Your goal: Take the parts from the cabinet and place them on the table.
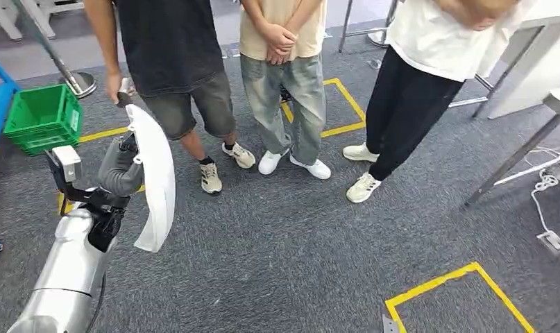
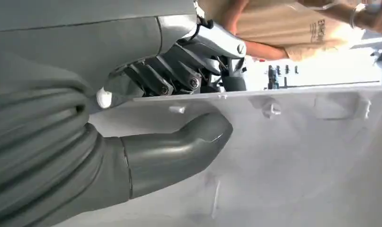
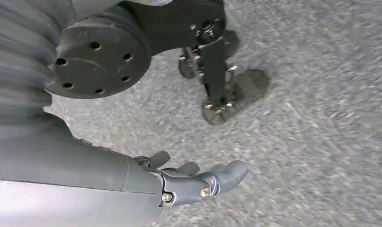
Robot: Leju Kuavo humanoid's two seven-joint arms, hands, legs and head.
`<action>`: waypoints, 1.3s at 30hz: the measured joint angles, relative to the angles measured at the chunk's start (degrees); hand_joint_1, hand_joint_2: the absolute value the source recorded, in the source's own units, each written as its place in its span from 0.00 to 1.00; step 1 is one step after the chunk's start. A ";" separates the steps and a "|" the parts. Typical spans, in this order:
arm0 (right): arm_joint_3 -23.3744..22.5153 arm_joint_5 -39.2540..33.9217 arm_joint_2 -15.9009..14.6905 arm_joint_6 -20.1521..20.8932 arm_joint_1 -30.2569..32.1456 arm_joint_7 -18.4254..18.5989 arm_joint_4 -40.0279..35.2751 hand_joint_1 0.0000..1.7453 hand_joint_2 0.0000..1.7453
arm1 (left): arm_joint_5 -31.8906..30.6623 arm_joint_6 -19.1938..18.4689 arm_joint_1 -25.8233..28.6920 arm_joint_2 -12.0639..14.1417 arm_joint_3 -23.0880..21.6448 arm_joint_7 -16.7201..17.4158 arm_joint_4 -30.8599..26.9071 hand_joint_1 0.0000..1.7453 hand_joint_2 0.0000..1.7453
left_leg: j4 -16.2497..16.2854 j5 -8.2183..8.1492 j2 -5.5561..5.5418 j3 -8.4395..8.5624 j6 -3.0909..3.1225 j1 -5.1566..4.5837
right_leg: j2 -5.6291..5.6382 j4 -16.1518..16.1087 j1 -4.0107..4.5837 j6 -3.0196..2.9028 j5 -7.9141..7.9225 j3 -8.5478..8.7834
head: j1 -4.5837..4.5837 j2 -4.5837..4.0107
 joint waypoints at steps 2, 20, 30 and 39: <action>0.00 -0.46 -0.11 0.20 0.13 -0.79 0.00 0.00 1.00 | 0.09 -0.40 -0.62 -0.79 0.02 -0.92 1.34 1.00 1.00 | -0.38 0.15 1.30 0.30 0.86 -0.07 | -6.05 2.78 0.58 0.28 -1.66 -1.08 | 0.61 0.00; -1.18 -0.83 -1.05 -0.28 -0.42 -2.77 0.00 0.00 1.00 | 2.47 -3.76 -1.82 -3.25 1.84 -1.11 3.48 1.00 1.00 | 13.30 -8.56 2.78 -4.63 -1.13 -0.88 | -7.66 -1.44 0.95 -3.12 0.68 1.21 | 0.33 0.00; -1.49 -1.05 -1.07 -1.09 0.27 0.94 0.00 0.00 1.00 | 0.07 -4.15 0.76 -2.05 1.97 -1.14 1.78 1.00 1.00 | 0.13 0.11 -1.03 -0.11 -0.04 -0.46 | 0.14 -0.10 0.06 -0.26 0.27 0.05 | 0.04 0.00; -2.56 -1.42 -0.72 1.07 0.23 -4.44 0.00 0.00 1.00 | 2.41 -2.30 0.26 -1.55 3.85 -1.46 2.91 1.00 1.00 | -0.60 -0.24 6.14 0.82 1.29 -0.72 | -8.81 11.57 0.55 0.22 -2.99 -5.92 | 0.79 0.00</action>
